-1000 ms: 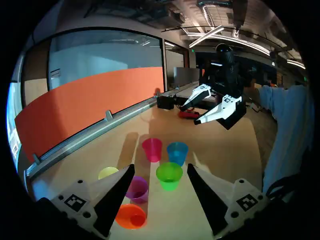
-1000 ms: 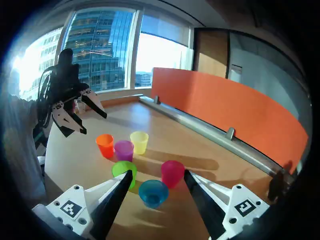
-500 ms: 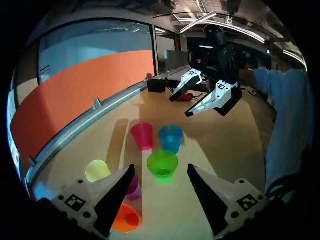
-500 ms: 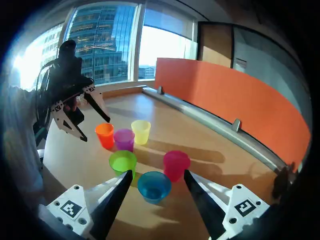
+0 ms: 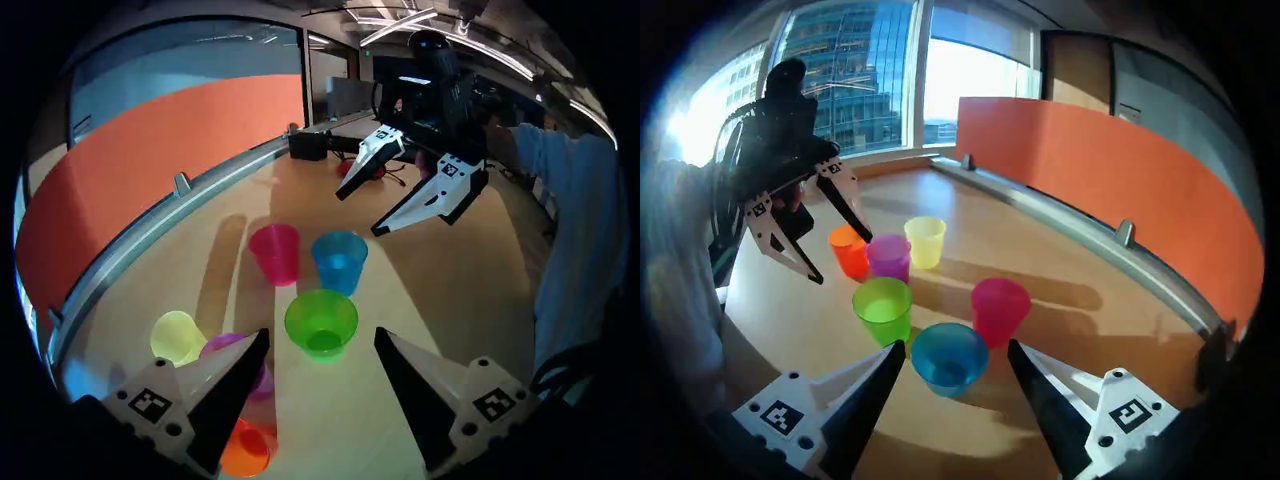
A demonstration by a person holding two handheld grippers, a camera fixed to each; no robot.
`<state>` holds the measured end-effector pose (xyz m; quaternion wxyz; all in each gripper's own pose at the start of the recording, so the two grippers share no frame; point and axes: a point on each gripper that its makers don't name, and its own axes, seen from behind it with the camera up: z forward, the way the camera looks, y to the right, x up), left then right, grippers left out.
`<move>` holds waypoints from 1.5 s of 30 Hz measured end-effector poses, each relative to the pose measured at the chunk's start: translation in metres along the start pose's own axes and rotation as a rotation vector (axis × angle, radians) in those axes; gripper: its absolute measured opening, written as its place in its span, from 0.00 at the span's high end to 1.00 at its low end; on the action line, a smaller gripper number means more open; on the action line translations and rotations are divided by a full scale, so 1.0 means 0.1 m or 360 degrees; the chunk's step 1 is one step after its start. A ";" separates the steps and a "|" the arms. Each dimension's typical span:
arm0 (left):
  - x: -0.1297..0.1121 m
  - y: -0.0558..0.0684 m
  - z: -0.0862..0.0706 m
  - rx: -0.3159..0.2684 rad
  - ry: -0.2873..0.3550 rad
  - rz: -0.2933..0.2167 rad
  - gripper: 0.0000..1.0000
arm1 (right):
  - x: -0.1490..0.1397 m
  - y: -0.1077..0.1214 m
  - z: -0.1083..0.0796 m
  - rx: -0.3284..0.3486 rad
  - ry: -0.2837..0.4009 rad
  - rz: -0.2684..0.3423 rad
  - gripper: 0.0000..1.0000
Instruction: Pour water
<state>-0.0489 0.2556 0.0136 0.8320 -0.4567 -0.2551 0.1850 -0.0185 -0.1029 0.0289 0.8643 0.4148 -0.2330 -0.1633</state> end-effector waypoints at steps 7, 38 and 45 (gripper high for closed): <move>-0.07 -0.03 0.13 -0.0005 -0.0057 -0.0022 0.02 | -0.12 -0.01 0.05 0.0030 -0.0053 -0.0001 0.01; -0.22 0.00 0.54 -0.0022 -0.0249 0.0006 0.02 | -0.42 -0.02 0.24 0.0072 -0.0175 -0.0020 0.00; -0.22 0.05 0.62 -0.0037 -0.0266 0.0008 0.02 | -0.46 -0.01 0.31 0.0075 -0.0182 -0.0014 0.00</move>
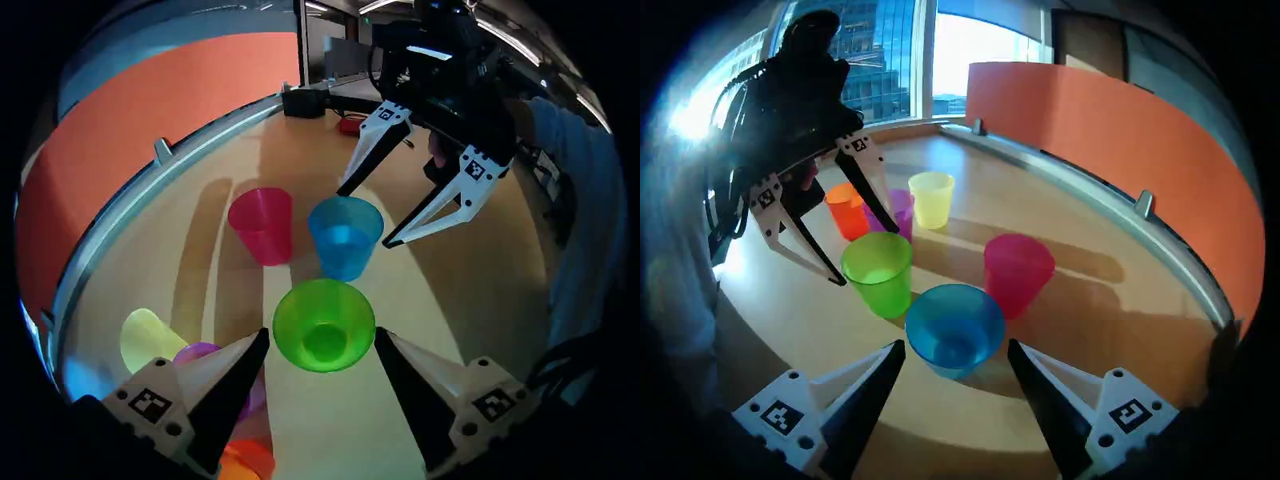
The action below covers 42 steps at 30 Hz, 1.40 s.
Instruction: Pour water
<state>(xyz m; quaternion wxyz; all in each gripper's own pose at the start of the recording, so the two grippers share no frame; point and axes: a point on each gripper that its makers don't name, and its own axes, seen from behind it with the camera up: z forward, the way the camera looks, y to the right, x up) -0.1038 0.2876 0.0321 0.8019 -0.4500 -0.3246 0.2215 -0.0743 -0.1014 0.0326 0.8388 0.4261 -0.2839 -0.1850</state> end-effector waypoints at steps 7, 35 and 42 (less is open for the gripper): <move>0.00 0.01 0.04 0.0003 -0.0031 0.0008 0.02 | 0.00 0.00 0.06 0.0009 0.0001 0.0008 0.00; -0.01 0.01 0.11 0.0030 -0.0109 -0.0036 0.10 | 0.03 -0.01 0.15 0.0024 0.0011 0.0014 0.01; 0.01 0.01 0.10 0.0030 -0.0101 -0.0042 0.10 | 0.04 -0.01 0.17 0.0026 0.0011 0.0016 0.00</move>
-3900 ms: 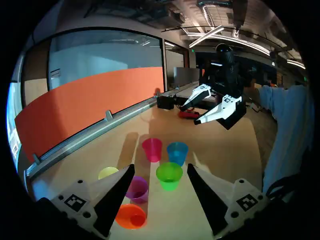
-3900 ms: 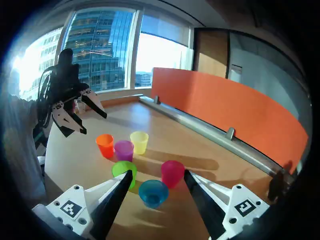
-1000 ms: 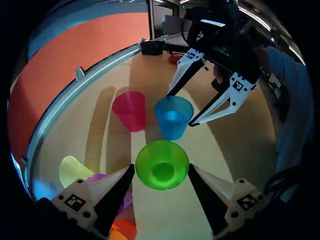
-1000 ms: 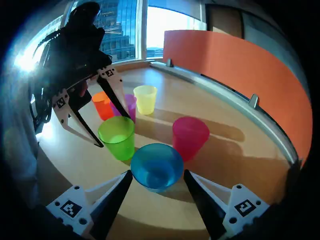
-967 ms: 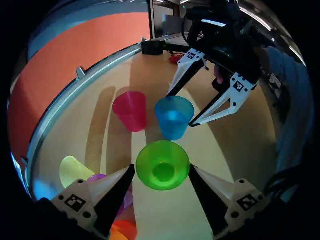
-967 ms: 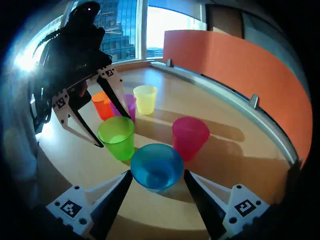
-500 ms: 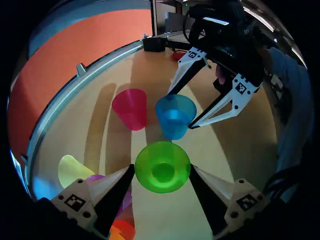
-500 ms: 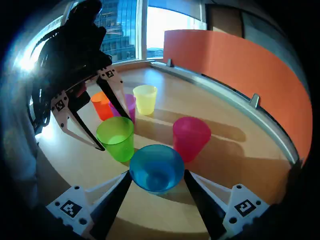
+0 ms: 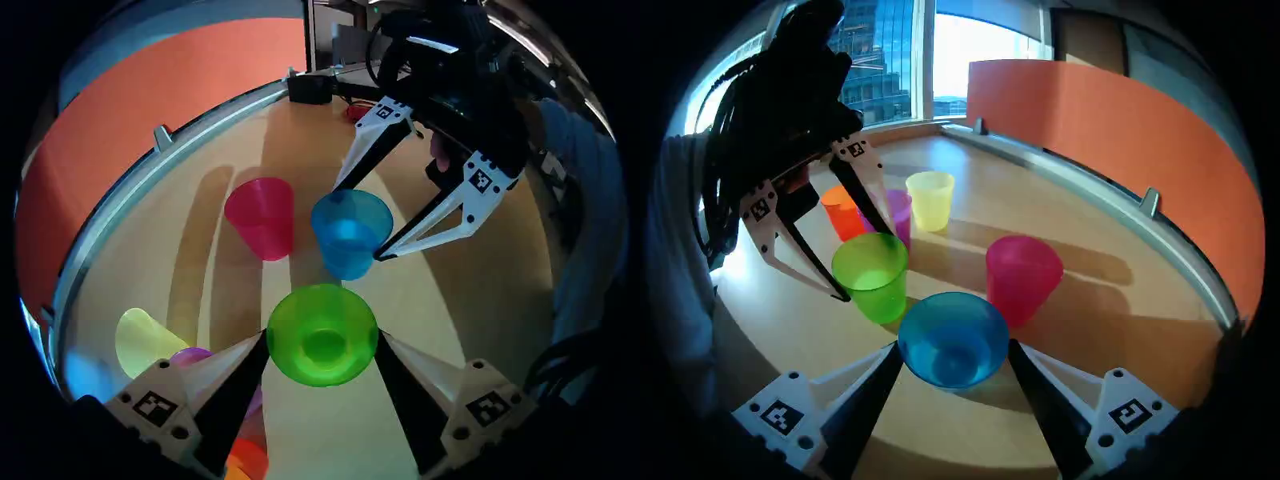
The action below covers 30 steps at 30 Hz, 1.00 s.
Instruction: Pour water
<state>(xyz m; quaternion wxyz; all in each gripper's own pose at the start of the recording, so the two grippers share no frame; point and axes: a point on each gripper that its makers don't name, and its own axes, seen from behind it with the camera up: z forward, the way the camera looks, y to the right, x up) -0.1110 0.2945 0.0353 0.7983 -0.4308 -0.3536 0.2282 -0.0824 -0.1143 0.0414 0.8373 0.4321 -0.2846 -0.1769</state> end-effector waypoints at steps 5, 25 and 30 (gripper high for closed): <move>0.02 0.01 -0.01 -0.0005 0.0010 -0.0007 0.10 | 0.00 0.00 0.03 0.0002 -0.0001 -0.0003 0.00; 0.09 -0.03 -0.14 0.0003 0.0064 -0.0022 0.10 | 0.00 0.00 0.05 -0.0006 -0.0003 -0.0007 0.09; 0.14 -0.04 -0.25 0.0010 0.0103 -0.0033 0.10 | 0.04 -0.02 -0.02 -0.0016 0.0007 -0.0014 0.09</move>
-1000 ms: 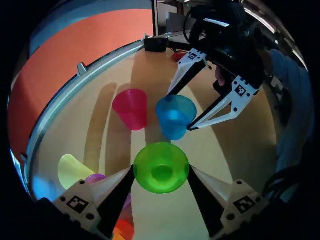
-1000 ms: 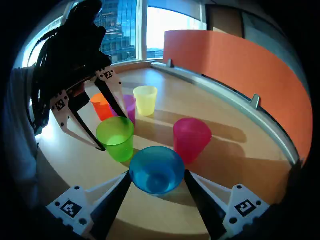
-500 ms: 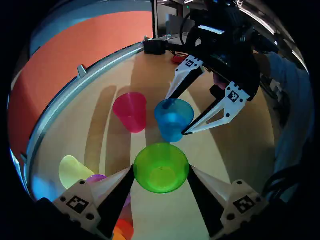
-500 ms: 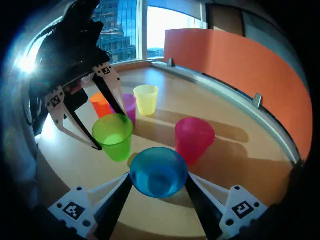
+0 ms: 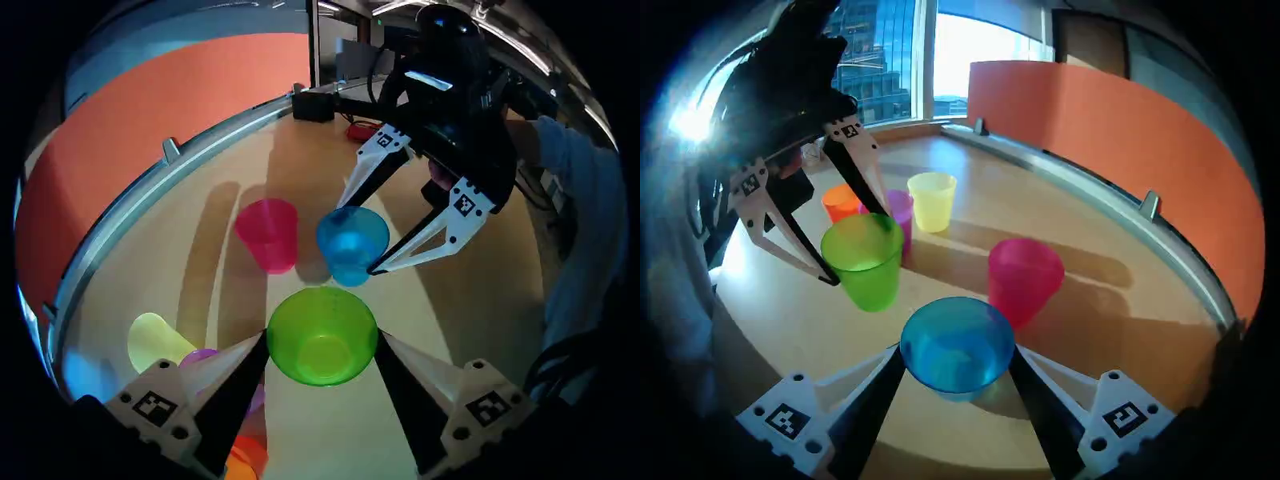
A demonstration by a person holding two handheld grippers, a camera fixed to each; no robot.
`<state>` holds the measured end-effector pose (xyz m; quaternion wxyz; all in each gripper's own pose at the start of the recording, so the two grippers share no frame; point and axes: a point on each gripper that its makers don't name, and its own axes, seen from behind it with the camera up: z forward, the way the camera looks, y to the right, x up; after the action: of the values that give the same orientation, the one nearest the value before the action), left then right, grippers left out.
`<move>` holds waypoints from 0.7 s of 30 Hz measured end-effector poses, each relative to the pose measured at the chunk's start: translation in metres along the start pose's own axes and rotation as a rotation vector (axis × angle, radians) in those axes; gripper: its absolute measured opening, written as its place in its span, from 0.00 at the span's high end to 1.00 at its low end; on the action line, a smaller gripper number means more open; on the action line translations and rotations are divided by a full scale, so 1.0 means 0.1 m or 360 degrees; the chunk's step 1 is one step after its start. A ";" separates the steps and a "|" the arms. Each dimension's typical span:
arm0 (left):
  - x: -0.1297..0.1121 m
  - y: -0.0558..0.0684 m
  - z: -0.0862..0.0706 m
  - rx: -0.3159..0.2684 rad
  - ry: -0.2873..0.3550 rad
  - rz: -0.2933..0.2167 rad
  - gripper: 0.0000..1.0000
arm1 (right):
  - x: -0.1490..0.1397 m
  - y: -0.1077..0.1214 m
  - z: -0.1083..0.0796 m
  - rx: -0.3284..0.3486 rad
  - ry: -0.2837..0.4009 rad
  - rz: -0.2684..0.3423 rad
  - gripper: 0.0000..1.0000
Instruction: Pour water
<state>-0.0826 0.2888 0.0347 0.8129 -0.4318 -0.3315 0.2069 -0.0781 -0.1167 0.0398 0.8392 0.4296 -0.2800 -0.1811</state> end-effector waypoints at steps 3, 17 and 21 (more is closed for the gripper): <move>0.04 -0.01 -0.08 0.0011 0.0024 -0.0004 0.10 | 0.06 -0.03 -0.06 -0.0006 0.0021 0.0001 0.09; 0.26 -0.05 -0.60 0.0108 0.0219 -0.0029 0.10 | 0.46 -0.08 -0.36 -0.0075 0.0173 0.0019 0.09; 0.34 -0.07 -0.72 0.0133 0.0296 -0.0056 0.10 | 0.58 -0.08 -0.42 -0.0097 0.0235 0.0032 0.09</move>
<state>-0.0070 0.2655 0.0234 0.8610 -0.4090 -0.2532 0.1652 -0.0073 -0.1264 0.0312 0.8720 0.4132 -0.2162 -0.1488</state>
